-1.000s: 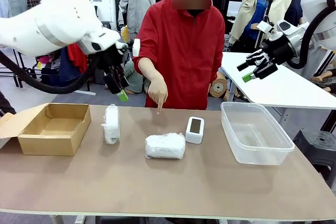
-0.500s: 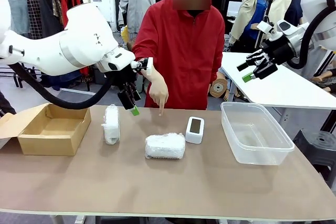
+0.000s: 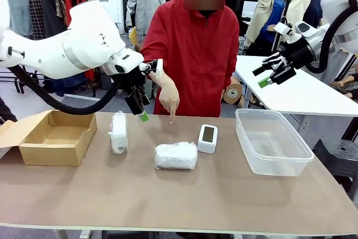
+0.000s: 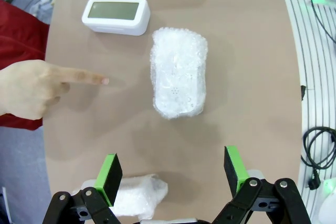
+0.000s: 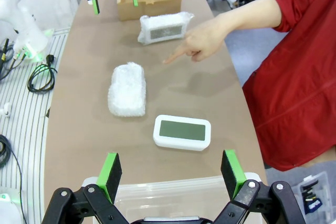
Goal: Separate and place wrapped and unwrapped clocks.
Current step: Pick up the Digital clock indicated by the person.
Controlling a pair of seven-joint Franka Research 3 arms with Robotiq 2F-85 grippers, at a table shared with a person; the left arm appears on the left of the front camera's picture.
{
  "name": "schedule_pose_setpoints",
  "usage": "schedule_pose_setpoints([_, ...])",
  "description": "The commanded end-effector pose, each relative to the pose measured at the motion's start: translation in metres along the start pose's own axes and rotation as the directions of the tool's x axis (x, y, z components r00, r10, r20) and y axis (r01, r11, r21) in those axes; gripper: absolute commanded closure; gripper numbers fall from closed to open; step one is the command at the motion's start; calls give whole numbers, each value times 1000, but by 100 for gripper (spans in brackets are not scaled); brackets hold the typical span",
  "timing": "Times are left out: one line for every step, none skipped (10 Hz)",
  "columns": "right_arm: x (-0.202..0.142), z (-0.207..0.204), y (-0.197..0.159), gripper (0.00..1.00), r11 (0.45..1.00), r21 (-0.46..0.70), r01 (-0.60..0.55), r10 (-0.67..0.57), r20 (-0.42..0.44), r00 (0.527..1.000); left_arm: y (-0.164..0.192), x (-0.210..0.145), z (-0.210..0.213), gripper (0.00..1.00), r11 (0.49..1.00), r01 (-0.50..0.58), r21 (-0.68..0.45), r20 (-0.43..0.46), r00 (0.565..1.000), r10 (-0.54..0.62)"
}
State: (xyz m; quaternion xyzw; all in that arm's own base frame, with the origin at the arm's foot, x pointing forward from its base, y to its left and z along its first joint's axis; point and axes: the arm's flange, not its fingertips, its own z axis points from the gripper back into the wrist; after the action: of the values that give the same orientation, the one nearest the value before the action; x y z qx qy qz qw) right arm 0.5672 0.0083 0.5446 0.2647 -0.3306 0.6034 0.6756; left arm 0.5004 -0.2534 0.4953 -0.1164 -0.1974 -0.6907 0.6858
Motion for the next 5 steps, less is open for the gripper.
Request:
schedule_pose_setpoints([0, 1, -1, 0, 1000, -4, -2, 2, -1, 1000, -1, -1, 4, 0, 1000, -4, 3, -2, 1000, 4])
schedule_pose_setpoints([0, 1, -1, 0, 1000, -4, -2, 2, -1, 1000, 0, 0, 0, 0, 1000, 0, 0, 0, 1000, 0])
schedule_pose_setpoints([0, 1, -1, 0, 1000, -4, -2, 2, -1, 1000, 5, 6, 1, 0, 999, 14, -36, -63, 998, -16])
schedule_pose_setpoints([0, 1, -1, 0, 1000, -4, -2, 2, -1, 1000, 1, 22, -3, 0, 997, 42, -61, -96, 994, -47])
schedule_pose_setpoints([0, 1, -1, 0, 1000, -4, -2, 2, -1, 1000, -6, 40, -11, 0, 996, 57, -66, -111, 992, -64])
